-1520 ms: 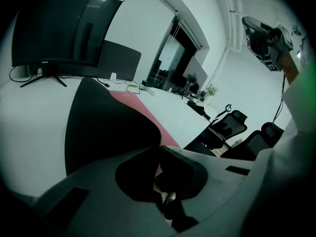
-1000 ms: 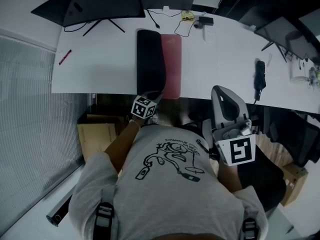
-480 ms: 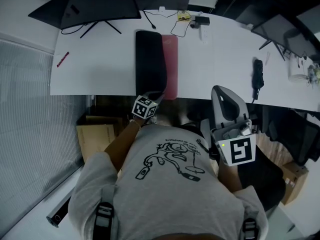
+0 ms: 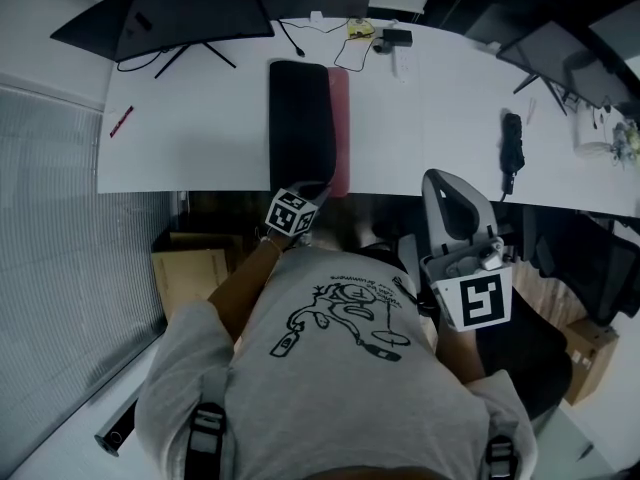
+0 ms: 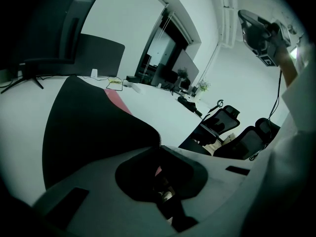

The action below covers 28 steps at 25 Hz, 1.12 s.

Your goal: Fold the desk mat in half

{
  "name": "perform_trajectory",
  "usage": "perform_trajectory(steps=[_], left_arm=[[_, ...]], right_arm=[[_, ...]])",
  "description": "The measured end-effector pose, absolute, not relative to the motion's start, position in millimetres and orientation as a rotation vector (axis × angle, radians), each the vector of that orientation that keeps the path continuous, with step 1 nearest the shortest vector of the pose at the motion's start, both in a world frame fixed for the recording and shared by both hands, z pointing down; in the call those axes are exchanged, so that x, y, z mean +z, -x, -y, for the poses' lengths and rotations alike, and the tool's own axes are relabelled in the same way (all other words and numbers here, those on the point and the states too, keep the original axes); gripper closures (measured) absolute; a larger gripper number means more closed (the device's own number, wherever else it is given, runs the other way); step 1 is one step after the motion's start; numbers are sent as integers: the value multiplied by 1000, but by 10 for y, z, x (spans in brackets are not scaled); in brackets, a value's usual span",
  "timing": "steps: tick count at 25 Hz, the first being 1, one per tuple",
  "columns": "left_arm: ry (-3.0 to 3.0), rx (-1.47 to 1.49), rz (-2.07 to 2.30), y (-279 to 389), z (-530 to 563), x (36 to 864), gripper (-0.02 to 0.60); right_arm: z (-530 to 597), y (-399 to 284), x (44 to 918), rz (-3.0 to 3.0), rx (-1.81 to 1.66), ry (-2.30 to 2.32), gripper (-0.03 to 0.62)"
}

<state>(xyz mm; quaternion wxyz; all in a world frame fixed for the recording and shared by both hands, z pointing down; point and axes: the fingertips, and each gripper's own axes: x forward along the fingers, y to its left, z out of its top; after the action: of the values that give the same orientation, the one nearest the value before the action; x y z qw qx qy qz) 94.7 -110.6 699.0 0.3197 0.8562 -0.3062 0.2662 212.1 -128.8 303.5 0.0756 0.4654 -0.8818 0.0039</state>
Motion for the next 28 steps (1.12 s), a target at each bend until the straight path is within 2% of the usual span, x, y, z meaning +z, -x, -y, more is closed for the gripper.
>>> perform_trajectory(steps=[28], left_arm=[[-2289,772,723,-1307,1039,7057,551]], right_arm=[[1164,-2470,3055,2613,31,-1479,588]])
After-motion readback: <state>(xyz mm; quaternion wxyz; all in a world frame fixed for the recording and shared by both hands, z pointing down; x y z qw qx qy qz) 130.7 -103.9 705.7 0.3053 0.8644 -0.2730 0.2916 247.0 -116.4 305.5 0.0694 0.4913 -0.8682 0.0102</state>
